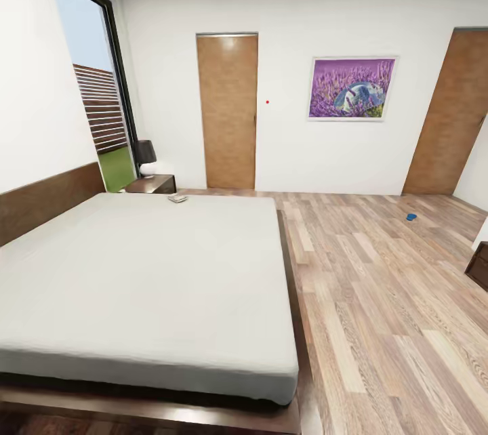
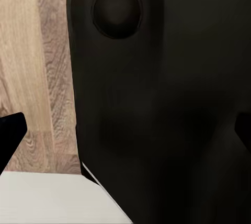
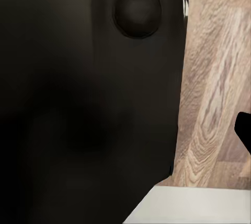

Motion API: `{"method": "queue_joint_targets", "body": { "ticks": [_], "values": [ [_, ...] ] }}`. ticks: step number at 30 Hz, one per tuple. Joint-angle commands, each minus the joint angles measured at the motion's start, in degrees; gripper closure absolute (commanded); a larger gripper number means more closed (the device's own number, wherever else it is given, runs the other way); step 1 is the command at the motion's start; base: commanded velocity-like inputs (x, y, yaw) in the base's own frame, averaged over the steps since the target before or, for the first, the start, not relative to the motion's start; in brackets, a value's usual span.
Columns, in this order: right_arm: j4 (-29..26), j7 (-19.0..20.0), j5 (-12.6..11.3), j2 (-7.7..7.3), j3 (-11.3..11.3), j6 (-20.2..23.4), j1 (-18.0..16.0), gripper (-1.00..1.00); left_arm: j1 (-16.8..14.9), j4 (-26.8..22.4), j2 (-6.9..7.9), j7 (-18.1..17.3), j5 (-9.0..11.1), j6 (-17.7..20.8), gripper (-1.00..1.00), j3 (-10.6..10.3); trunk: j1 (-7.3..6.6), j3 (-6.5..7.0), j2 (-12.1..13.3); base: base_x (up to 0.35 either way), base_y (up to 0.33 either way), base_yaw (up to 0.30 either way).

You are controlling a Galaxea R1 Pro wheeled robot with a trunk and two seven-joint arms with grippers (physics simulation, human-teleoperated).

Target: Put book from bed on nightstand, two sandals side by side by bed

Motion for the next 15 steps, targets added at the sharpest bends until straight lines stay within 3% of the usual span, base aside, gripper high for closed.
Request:
{"method": "queue_joint_targets", "body": {
  "ticks": [1,15],
  "values": [
    [-0.33,0.09,-0.18,-0.26,-0.33,-0.09,-0.34,-1.00,-0.27,-0.33,-0.08,-0.09,0.18,-0.33,-1.00,0.09,0.00,-0.03,-0.02,0.000,0.000,0.000],
    [-0.73,0.09,-0.24,-0.33,-0.53,-0.15,-0.62,-1.00,-0.11,-3.69,-0.06,-0.09,0.34,-1.41,-1.00,0.16,0.00,-0.03,-0.02,0.000,0.000,0.000]
  ]
}}
